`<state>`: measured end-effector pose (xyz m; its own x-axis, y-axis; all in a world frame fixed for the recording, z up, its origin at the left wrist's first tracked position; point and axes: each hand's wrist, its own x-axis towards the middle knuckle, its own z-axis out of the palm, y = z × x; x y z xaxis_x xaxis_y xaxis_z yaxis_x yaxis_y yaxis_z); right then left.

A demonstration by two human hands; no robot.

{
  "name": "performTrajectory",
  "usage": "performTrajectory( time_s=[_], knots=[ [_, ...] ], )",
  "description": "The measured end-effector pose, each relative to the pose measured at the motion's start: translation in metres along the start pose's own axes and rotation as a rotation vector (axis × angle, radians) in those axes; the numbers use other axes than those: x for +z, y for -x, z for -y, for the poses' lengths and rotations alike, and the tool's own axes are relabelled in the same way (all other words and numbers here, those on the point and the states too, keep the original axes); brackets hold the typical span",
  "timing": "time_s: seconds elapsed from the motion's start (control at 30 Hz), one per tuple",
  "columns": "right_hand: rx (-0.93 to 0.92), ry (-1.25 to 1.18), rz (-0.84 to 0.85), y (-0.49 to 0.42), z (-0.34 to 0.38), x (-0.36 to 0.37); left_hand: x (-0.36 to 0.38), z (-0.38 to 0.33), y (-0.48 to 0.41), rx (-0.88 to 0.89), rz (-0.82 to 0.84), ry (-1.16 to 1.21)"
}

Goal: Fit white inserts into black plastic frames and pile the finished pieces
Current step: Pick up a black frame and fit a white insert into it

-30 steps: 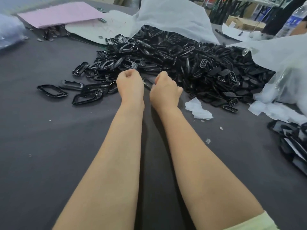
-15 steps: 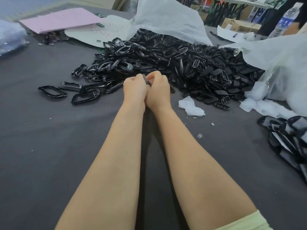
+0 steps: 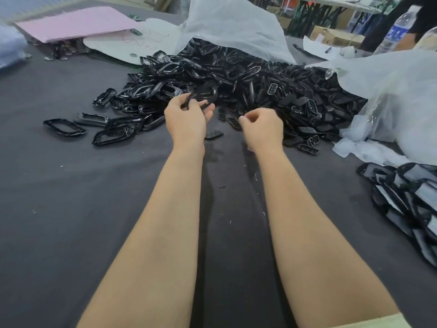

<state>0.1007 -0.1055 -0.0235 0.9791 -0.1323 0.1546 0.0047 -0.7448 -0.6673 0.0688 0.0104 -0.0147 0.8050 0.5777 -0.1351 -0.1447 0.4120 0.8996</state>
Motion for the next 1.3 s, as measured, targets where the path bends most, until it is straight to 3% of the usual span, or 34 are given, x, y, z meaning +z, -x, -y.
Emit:
performTrajectory(
  time_s=[0.13, 0.37, 0.57, 0.73, 0.9, 1.03, 1.3],
  knots=[
    [0.025, 0.333, 0.035, 0.004, 0.001, 0.018, 0.0, 0.001, 0.002, -0.009, -0.002, 0.013],
    [-0.023, 0.169, -0.084, 0.003, 0.002, 0.019, -0.001, 0.004, 0.002, -0.04, -0.017, 0.004],
    [-0.178, 0.325, 0.093, 0.001, 0.008, 0.031, 0.0, 0.002, 0.004, -0.046, -0.017, 0.048],
    [-0.214, 0.399, 0.027, -0.001, 0.013, 0.038, -0.003, 0.005, 0.001, -0.051, -0.009, 0.021],
    [-0.195, -0.171, -0.102, 0.001, 0.012, 0.022, 0.002, 0.009, 0.001, -0.047, 0.023, -0.012],
    [0.007, -0.714, -0.167, 0.003, 0.007, -0.003, 0.01, 0.012, 0.009, -0.034, 0.063, -0.051],
    [0.202, -1.176, -0.12, 0.023, -0.023, -0.047, 0.029, 0.026, 0.05, -0.041, 0.219, -0.05]
  ],
)
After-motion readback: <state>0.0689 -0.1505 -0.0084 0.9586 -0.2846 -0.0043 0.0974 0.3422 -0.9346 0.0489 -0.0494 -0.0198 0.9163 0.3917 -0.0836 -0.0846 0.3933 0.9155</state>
